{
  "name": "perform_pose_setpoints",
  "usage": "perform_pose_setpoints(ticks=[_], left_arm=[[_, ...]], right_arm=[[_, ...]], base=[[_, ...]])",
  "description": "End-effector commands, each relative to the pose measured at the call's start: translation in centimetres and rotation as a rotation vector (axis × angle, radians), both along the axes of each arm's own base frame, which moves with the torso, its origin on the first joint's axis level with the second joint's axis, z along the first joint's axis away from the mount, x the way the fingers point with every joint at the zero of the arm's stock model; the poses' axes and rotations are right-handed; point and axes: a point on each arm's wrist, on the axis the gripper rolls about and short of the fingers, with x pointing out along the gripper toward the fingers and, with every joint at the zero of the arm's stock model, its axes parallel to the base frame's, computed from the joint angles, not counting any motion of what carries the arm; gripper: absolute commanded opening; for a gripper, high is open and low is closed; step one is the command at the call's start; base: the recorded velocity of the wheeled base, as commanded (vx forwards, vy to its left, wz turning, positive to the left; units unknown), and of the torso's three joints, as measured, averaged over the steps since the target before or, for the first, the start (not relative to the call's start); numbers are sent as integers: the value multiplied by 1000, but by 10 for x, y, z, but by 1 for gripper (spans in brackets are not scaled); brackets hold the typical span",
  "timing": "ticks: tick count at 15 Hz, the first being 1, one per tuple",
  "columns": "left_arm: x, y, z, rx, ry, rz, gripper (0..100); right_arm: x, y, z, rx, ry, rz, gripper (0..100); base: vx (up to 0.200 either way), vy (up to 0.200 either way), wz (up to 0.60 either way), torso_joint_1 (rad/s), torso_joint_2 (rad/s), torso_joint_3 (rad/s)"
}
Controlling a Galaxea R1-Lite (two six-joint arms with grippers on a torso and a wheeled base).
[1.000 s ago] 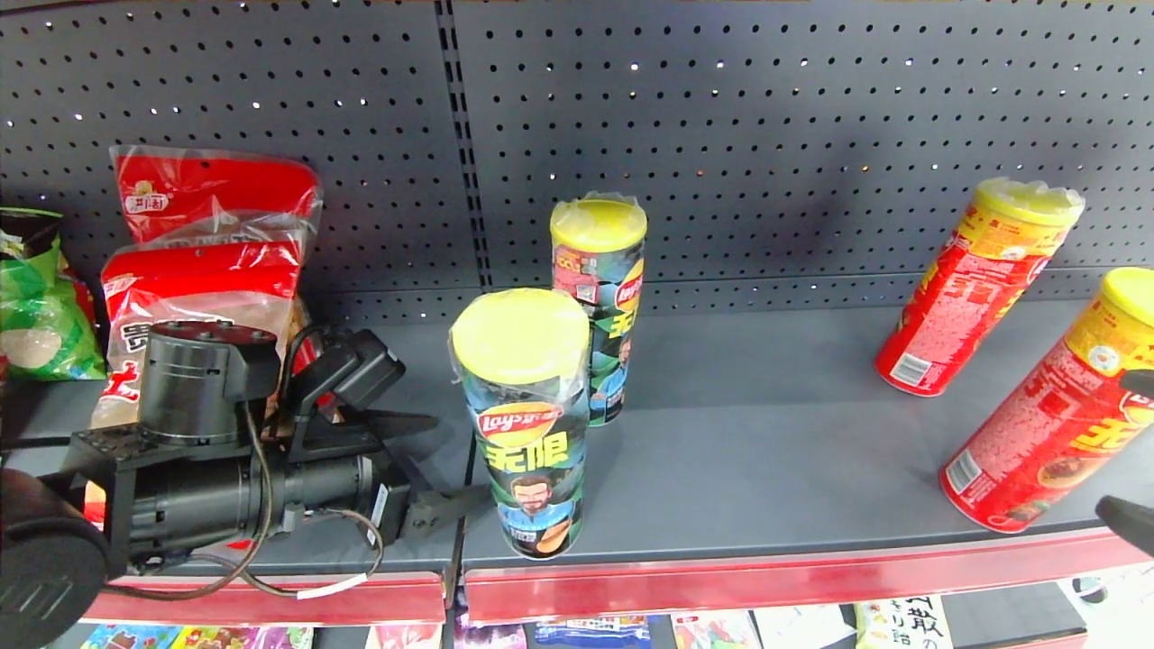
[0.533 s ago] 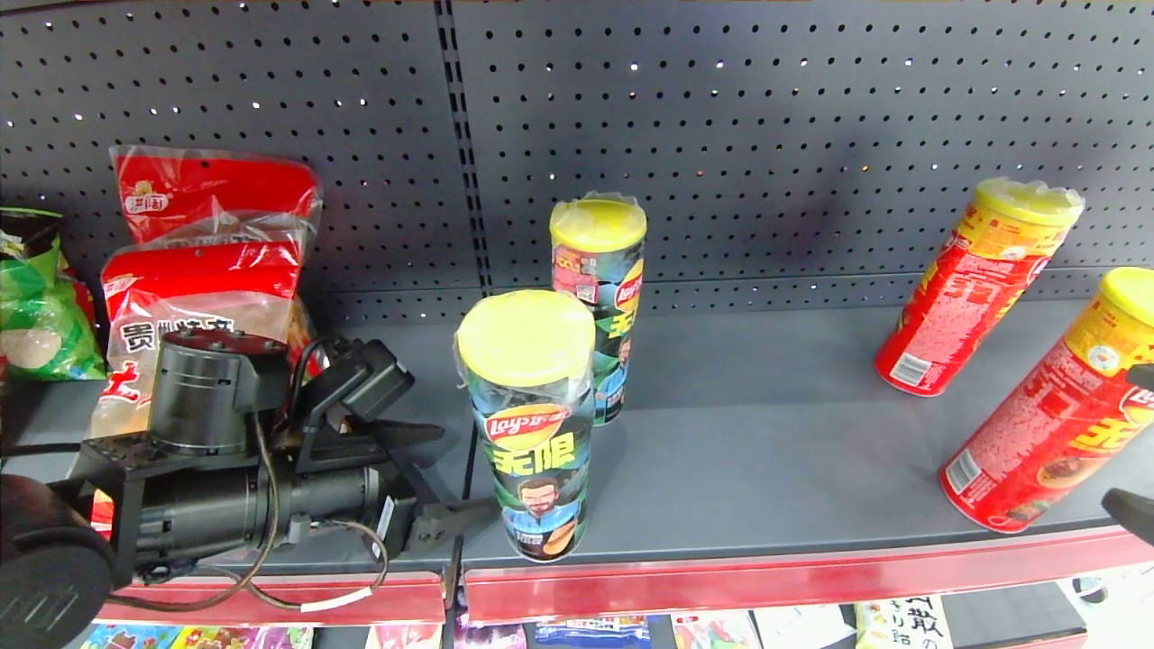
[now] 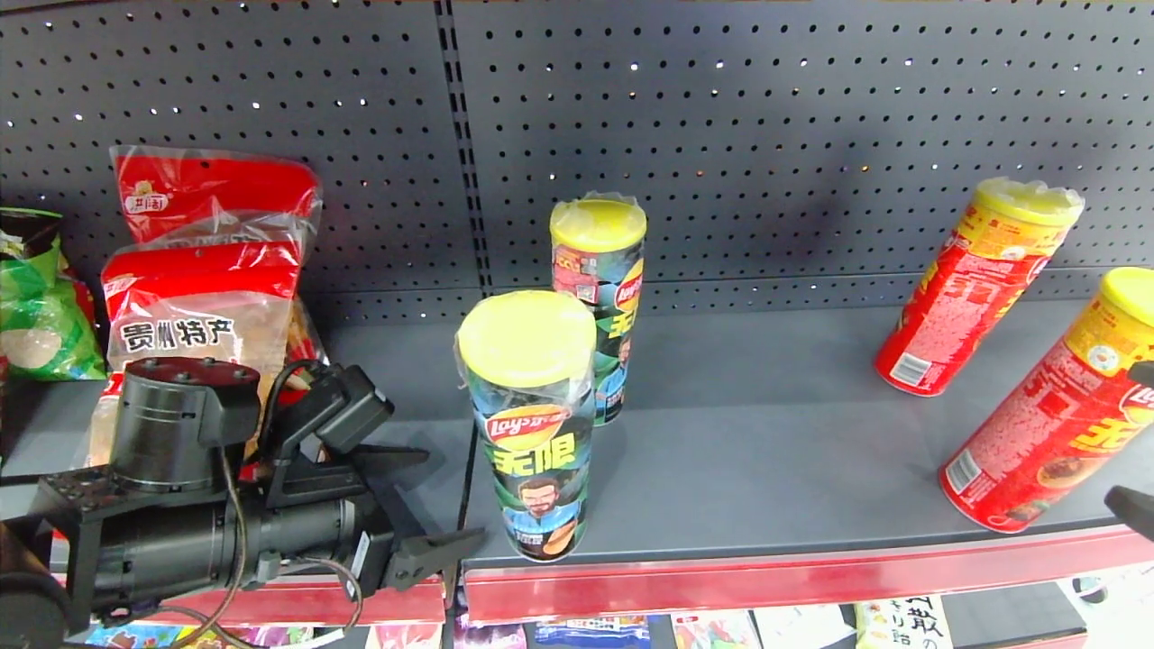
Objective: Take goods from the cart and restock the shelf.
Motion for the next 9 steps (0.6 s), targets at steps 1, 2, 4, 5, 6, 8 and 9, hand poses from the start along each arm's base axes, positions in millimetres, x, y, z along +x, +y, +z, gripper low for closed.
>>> perform_pose_setpoints(ticks=[1,2,4,5,6,8,9], left_arm=[[1,0,1,-2,-6,0,100],[4,-2,-2,5,4,2,100],[8,-4,-2,12,2,9,100],[12,-8,-1,9,-3,1,100],[14,-10,1,7,-9,-5,100],[21,-15,1,7,-9,-11,100],[21,-17,0,8,-8,-14,100]], right_arm=[[1,1,0,-2,5,2,100],[1,0,0,-1,3,1,100],[1,0,0,-1,3,1,100],[1,1,0,-2,5,2,100],[1,1,-1,-3,6,1,100],[2,1,-1,-3,7,2,100],[1,1,-1,-3,7,1,100]], base=[[0,0,0,0,0,0],[0,0,0,0,0,0],[0,0,0,0,0,0],[0,0,0,0,0,0],[0,0,0,0,0,0],[0,0,0,0,0,0],[0,0,0,0,0,0]])
